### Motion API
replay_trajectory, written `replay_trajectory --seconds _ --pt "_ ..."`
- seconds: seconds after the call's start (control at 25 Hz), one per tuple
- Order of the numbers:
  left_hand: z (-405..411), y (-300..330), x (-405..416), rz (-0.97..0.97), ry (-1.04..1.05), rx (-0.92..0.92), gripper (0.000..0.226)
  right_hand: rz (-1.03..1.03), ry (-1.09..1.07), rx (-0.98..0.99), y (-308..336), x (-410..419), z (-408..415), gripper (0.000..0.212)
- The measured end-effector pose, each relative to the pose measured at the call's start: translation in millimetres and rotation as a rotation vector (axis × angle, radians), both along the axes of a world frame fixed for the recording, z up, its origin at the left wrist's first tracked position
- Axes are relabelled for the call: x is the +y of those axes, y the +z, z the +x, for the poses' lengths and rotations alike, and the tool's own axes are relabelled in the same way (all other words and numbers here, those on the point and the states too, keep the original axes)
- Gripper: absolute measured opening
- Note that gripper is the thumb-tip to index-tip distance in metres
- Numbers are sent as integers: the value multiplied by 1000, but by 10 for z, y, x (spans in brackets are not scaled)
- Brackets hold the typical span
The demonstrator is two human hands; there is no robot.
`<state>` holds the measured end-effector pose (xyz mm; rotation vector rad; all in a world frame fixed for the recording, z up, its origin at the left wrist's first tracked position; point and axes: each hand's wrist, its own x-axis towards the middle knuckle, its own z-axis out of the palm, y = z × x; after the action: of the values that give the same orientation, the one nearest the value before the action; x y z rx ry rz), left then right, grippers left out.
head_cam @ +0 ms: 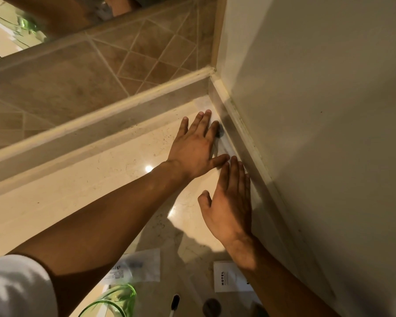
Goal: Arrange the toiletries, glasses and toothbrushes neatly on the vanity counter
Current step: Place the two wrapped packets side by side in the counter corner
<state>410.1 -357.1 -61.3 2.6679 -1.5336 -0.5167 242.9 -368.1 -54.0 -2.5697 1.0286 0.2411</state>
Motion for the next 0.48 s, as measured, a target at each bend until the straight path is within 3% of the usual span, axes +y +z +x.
replay_trajectory --seconds 0.48 --pt "-320 356 413 23 54 42 87 -72 91 -114 182 107 -401 74"
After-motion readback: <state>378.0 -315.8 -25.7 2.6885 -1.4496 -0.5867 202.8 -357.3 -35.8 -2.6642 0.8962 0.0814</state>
